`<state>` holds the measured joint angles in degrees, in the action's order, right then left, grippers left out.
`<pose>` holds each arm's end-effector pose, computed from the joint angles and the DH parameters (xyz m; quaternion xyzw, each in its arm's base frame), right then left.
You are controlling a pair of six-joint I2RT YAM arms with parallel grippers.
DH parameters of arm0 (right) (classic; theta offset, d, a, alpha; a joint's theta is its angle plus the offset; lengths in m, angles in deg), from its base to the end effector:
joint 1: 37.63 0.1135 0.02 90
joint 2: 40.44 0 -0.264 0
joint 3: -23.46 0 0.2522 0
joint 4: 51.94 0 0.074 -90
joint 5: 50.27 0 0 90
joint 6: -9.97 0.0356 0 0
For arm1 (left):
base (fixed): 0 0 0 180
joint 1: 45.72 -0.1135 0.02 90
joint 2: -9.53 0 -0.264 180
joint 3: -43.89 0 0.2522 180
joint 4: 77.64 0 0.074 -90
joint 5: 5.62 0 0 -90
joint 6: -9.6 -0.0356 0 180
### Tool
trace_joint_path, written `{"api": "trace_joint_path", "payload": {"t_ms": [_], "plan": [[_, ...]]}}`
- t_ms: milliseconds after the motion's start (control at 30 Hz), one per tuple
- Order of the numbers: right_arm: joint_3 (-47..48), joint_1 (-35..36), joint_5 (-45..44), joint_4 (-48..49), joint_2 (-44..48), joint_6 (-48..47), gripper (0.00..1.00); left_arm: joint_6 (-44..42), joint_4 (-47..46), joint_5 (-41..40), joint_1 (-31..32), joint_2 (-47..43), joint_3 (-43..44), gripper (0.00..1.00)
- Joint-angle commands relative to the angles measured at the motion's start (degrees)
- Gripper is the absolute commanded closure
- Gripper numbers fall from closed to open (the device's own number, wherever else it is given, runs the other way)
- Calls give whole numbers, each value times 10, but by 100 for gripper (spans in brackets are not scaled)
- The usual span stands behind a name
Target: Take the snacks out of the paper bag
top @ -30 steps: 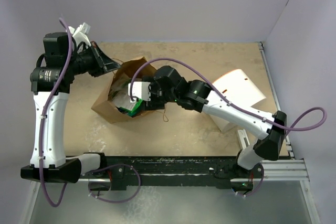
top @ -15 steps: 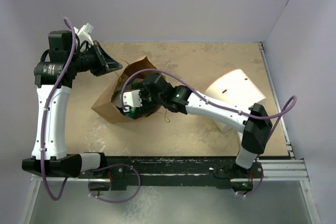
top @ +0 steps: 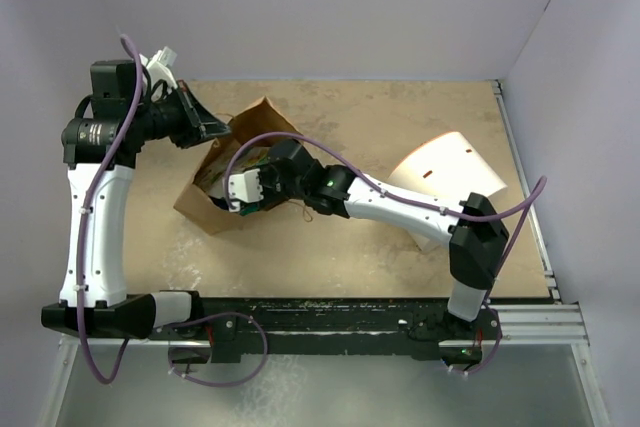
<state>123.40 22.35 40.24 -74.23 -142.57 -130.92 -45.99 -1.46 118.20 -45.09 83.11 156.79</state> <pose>0.2135 0.3701 0.3166 -0.6939 0.4751 0.0466 0.5391 0.2231 -0.0223 0.4644 -0.1241 0.8566 -0.3769 0.3298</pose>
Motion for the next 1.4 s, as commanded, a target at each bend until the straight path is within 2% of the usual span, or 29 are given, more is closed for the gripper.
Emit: {"api": "trace_joint_path", "payload": {"t_ms": [0,133,200,400,733,967,1167,1367], "plan": [[33,-1,-25,47,-3,-4,74,-18,5,-6,-2,-15,25,100],[54,-2,-41,50,1,-3,94,-27,15,-17,-2,-16,29,100],[66,-2,-34,45,7,1,100,-29,17,-25,-2,-16,32,100],[97,-1,-27,8,26,10,100,-33,18,-48,-2,-7,47,100],[134,-1,-58,4,96,72,100,-30,14,-108,-2,-5,69,100],[205,0,-91,-96,118,106,100,-30,19,-147,-2,-2,92,100],[327,4,-120,-201,117,159,100,-34,23,-187,-2,0,99,100],[402,11,-175,-271,134,194,100,-27,57,-311,-2,-2,118,100]]}}
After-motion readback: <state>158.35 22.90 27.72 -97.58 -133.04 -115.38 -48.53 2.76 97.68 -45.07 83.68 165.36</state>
